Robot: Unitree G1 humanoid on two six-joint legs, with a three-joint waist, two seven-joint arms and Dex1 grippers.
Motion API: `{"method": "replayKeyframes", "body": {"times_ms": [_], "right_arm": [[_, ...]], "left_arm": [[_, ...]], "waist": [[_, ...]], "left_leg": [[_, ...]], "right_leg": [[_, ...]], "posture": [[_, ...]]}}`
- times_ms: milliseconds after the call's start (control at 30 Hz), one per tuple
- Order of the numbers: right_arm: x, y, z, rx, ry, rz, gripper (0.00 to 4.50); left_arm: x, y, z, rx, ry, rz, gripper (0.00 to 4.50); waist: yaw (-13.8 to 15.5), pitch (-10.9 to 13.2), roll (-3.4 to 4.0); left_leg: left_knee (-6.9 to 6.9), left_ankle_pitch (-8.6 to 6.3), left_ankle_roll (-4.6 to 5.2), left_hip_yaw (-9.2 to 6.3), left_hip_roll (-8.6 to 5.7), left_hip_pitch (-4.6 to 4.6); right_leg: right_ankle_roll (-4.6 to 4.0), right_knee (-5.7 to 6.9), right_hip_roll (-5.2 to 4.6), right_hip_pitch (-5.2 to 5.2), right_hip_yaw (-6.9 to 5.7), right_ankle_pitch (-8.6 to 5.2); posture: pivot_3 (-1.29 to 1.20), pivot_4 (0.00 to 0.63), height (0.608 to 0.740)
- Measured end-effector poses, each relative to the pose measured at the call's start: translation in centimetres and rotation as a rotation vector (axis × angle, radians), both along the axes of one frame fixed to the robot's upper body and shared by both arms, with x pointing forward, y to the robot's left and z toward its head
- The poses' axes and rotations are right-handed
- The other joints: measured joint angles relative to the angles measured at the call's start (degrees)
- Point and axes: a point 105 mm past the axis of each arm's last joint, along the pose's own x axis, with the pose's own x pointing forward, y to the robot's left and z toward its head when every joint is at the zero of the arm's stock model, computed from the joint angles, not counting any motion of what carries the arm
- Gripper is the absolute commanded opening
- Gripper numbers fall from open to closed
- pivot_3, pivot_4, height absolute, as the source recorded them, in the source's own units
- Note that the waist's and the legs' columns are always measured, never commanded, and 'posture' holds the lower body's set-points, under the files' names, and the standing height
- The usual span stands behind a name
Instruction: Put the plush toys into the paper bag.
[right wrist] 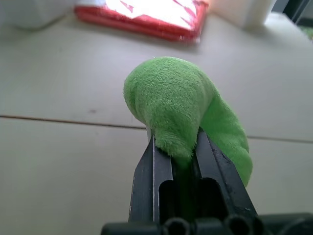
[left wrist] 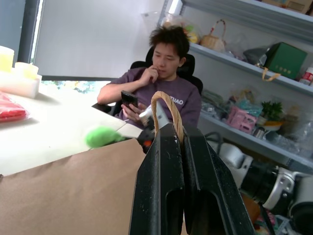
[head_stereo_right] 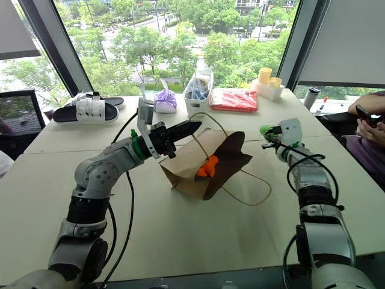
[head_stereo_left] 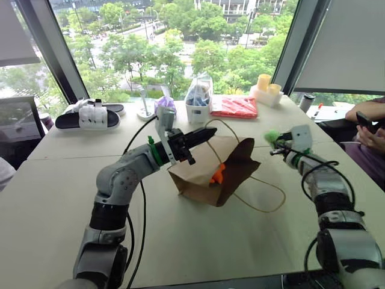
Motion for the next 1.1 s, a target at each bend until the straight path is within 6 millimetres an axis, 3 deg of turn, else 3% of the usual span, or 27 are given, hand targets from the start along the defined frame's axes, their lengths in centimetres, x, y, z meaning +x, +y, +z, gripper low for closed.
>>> {"method": "replayKeyframes", "body": {"times_ms": [67, 133, 233, 333, 500, 767, 833, 900, 1067, 1100], "right_arm": [[-2.7, 0.5, 1.9, -0.009, -0.030, 0.093, 0.04], [-6.0, 1.7, 2.6, -0.046, -0.006, 0.232, 0.04], [-10.2, 4.3, 2.0, -0.035, 0.118, 0.432, 0.04], [-12.4, 7.0, 2.3, -0.003, 0.160, 0.560, 0.04], [-12.7, 10.2, 2.0, -0.021, 0.176, 0.649, 0.04], [-9.5, 13.0, 0.0, -0.095, 0.209, 0.700, 0.04], [-6.9, 14.4, -0.1, -0.098, 0.174, 0.691, 0.84], [-5.7, 15.1, -0.4, -0.125, 0.167, 0.691, 1.77], [-5.8, 15.3, -1.0, -0.147, 0.181, 0.732, 4.35], [-5.9, 15.3, -1.0, -0.148, 0.184, 0.736, 4.44]], "left_arm": [[0.3, -0.1, 0.4, -0.021, 0.009, -0.005, 0.00], [0.5, -0.4, 0.6, -0.031, 0.013, -0.019, 0.00], [0.5, -0.8, 0.6, -0.049, 0.024, -0.050, 0.00], [0.6, -1.2, 0.4, -0.060, 0.041, -0.079, 0.00], [0.3, -2.1, 0.9, -0.069, 0.034, -0.122, 0.00], [0.2, -2.4, 1.2, -0.092, 0.049, -0.126, 0.00], [0.2, -2.6, 1.4, -0.106, 0.052, -0.114, 0.00], [-0.1, -2.9, 1.7, -0.109, 0.043, -0.115, 0.00], [0.4, -1.7, 1.8, -0.117, 0.043, -0.062, 0.00], [0.5, -1.7, 1.7, -0.118, 0.048, -0.061, 0.00]], "waist": [[0.0, 0.0, 0.00], [0.0, 0.0, 0.00], [-0.4, 0.0, -0.01], [-0.3, 0.0, -0.01], [0.1, 0.0, -0.08], [-0.1, 0.0, -0.08], [-0.5, 0.0, -0.07], [-0.2, 0.0, -0.07], [0.3, 0.0, -0.07], [0.3, 0.0, -0.07]], "left_leg": [[0.06, 0.00, 0.01, -0.02, 0.00, -0.14], [0.15, -0.02, 0.04, -0.03, 0.00, -0.21], [0.40, -0.24, 0.42, 0.04, 0.02, -0.19], [0.57, -0.26, 0.46, 0.09, 0.08, -0.08], [0.60, -0.26, 0.46, 0.06, 0.06, 0.10], [0.50, -0.13, 0.23, 0.02, 0.05, -0.03], [0.47, -0.10, 0.18, 0.08, 0.05, 0.03], [0.46, -0.07, 0.12, 0.03, 0.06, 0.02], [0.57, -0.03, 0.06, -0.13, -0.03, -0.42], [0.57, -0.03, 0.06, -0.13, -0.06, -0.42]], "right_leg": [[0.00, -0.02, 0.01, -0.05, -0.08, 0.00], [0.01, -0.03, 0.02, -0.06, -0.11, -0.01], [0.02, 0.03, 0.03, 0.01, -0.09, 0.00], [0.00, 0.03, 0.06, 0.17, -0.09, 0.01], [-0.01, -0.03, 0.04, 0.43, -0.09, 0.01], [0.01, 0.02, 0.03, 0.21, -0.10, 0.01], [0.00, 0.05, 0.03, 0.16, 0.01, 0.02], [-0.01, 0.07, 0.06, 0.16, -0.07, 0.02], [0.07, 0.05, 0.00, -0.14, -0.15, 0.08], [0.08, 0.05, -0.03, -0.14, -0.15, 0.09]], "posture": [[0.00, 0.150, 0.740], [0.00, 0.150, 0.740], [0.00, 0.150, 0.740], [0.00, 0.150, 0.740], [0.00, 0.150, 0.740], [0.00, 0.150, 0.740], [0.00, 0.150, 0.740], [0.00, 0.150, 0.740], [0.00, 0.150, 0.740], [0.00, 0.150, 0.740]]}}
